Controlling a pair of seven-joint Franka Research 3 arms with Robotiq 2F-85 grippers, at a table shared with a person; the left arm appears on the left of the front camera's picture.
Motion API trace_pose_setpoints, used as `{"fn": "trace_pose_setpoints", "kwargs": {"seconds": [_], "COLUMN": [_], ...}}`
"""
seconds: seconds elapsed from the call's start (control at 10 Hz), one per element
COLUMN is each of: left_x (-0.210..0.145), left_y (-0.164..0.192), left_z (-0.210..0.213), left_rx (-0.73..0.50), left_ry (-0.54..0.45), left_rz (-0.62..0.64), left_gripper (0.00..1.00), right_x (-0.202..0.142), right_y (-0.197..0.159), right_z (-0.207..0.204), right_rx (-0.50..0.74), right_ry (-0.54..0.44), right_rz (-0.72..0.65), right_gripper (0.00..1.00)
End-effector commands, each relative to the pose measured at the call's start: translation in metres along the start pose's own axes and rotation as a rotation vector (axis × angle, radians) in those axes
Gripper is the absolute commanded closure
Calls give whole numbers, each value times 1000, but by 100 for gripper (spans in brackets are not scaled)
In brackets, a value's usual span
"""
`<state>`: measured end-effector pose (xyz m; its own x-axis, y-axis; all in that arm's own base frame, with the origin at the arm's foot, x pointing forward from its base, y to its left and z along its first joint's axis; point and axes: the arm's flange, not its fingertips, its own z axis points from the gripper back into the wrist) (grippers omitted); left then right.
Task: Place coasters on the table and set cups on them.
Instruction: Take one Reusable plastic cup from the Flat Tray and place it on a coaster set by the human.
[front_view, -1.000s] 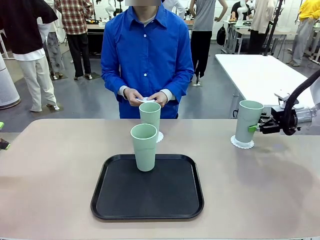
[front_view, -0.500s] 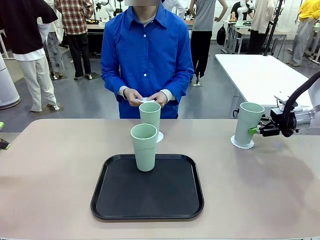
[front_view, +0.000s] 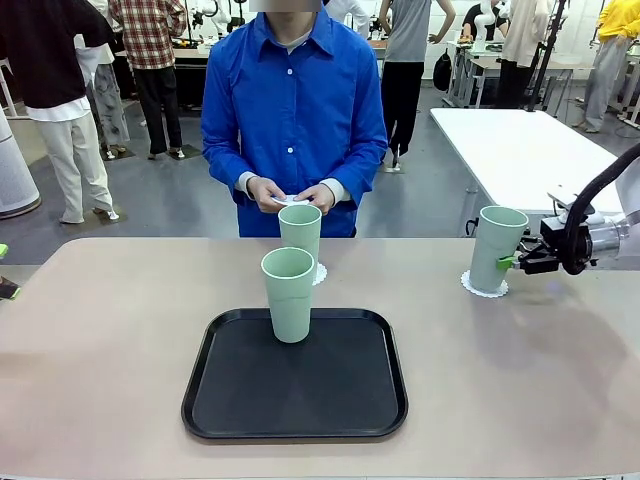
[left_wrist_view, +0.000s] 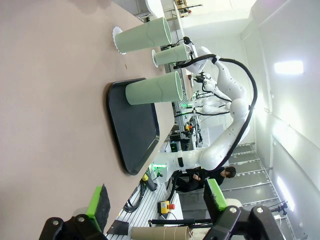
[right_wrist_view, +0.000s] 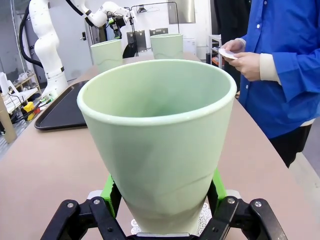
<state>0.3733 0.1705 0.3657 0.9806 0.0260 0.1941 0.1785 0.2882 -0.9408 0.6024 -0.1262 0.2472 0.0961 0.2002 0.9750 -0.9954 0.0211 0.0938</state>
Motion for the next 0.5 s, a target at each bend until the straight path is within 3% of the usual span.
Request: {"fn": "trace_pose_setpoints", "kwargs": {"seconds": [0.0,0.3,0.4], "left_x": [0,0,0], "left_y": [-2,-2,-2], "left_z": [1,1,1], "left_rx": [3,3,3], "left_ry": [-3,-3,-3], "left_rz": [3,3,3], "left_gripper": [0,0,0], "right_x": [-3,-11,-11], "right_y": [-9,-14,-13], "right_z": [0,-2,-3], "right_rx": [6,3,8], "right_ry": [25,38,39], "right_rz": [0,-9,-13], "right_gripper": [17,17,11]}}
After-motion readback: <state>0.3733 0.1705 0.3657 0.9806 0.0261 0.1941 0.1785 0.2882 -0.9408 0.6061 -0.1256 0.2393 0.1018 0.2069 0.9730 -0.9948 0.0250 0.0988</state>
